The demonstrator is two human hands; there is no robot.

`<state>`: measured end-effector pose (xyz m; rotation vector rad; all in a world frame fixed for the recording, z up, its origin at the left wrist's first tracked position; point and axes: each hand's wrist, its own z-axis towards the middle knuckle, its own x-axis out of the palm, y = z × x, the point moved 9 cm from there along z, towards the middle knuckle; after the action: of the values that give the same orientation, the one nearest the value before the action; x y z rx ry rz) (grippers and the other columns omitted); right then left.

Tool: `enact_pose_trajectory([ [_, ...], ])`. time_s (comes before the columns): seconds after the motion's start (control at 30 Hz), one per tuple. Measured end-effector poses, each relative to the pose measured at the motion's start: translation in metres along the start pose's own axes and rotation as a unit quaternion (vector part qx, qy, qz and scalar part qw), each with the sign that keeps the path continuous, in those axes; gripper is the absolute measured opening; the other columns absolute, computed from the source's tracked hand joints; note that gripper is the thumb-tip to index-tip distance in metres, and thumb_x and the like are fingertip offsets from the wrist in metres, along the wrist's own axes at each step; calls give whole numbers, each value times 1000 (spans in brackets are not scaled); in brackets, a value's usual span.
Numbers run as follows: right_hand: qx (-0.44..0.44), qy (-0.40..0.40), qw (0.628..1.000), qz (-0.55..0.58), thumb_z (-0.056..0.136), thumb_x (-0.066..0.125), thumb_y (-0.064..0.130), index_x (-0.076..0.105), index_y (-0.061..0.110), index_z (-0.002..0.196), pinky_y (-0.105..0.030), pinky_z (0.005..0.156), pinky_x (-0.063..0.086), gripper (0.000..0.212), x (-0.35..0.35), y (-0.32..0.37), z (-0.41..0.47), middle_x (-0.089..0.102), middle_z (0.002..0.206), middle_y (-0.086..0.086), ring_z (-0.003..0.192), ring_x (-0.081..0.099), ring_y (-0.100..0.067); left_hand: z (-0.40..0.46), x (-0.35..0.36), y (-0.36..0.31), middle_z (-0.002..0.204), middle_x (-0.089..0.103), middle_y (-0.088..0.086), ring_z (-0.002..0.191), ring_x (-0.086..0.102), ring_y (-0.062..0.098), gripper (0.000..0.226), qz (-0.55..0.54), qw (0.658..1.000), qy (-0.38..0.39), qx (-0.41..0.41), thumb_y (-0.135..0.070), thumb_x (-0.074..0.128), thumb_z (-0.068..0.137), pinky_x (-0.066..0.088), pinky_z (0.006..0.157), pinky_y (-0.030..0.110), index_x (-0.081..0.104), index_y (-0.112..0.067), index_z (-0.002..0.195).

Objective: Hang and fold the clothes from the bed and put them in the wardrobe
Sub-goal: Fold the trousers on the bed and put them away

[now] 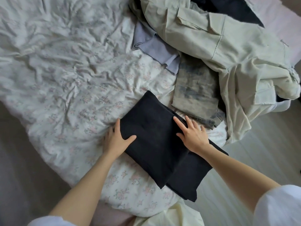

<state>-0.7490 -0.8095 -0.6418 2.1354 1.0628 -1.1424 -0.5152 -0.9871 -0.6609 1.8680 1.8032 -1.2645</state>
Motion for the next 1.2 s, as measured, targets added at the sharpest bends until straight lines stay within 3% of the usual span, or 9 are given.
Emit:
enact_pose_trajectory([
  [0.1,61,-22,987,147,94,49,40,-3,34,149,-44,103,36,76,-4,-2,-9,26,151,-1,135,31,-26,17,-11,2,146,41,2,131,41,24,88,-102,994,34,-20,-51,70,76,39,105,42,26,-21,147],
  [0.2,190,-5,926,325,88,61,40,21,17,147,-44,102,35,75,14,-25,-15,36,146,-7,135,29,-26,26,-12,-7,123,52,-11,118,52,19,74,-152,983,95,-28,-42,75,76,44,97,36,40,-23,138],
  [0.3,196,-14,919,341,85,65,36,43,13,132,-39,94,38,57,14,-31,-12,46,133,-6,127,35,-25,31,-9,-20,106,63,-13,102,61,15,56,-159,973,163,-25,-42,83,65,50,92,38,56,-29,113],
  [0.37,188,-25,920,343,85,66,31,47,14,126,-38,91,39,48,9,-30,-10,50,128,-4,123,37,-24,31,-10,-27,106,67,-12,99,63,14,60,-150,974,166,-17,-45,83,62,50,91,38,59,-29,114],
  [0.67,98,-184,929,306,87,63,18,53,16,125,-25,82,35,39,-66,-7,-20,53,114,-1,111,40,-20,-1,-64,-45,113,63,-9,108,59,16,46,-213,975,53,31,-25,70,84,46,94,35,54,-23,127],
  [0.87,52,-66,924,373,93,50,10,38,13,142,-29,107,25,51,-77,42,9,42,141,-6,132,32,-24,-9,-158,-29,121,61,2,112,56,30,48,-65,993,-97,-6,-36,60,89,46,88,40,46,-20,132],
  [0.97,49,3,873,485,95,44,16,41,16,140,-25,99,36,45,-76,75,12,48,133,4,122,45,-14,-24,-200,-30,117,62,14,107,56,38,50,45,981,-187,-33,-38,55,93,43,81,43,40,-17,136],
  [1.07,81,37,804,588,97,42,27,46,19,136,-33,96,45,40,-74,88,11,54,130,1,113,53,-16,-45,-212,-55,100,64,17,93,59,40,38,93,964,-247,21,-35,55,92,43,71,41,48,-10,120],
  [1.2,129,64,658,739,98,45,35,53,19,121,-40,91,50,29,-76,80,-3,60,120,-5,107,59,-22,-66,-176,-104,118,59,6,103,58,34,35,82,969,-155,177,-36,59,89,48,80,40,55,-14,116],
])
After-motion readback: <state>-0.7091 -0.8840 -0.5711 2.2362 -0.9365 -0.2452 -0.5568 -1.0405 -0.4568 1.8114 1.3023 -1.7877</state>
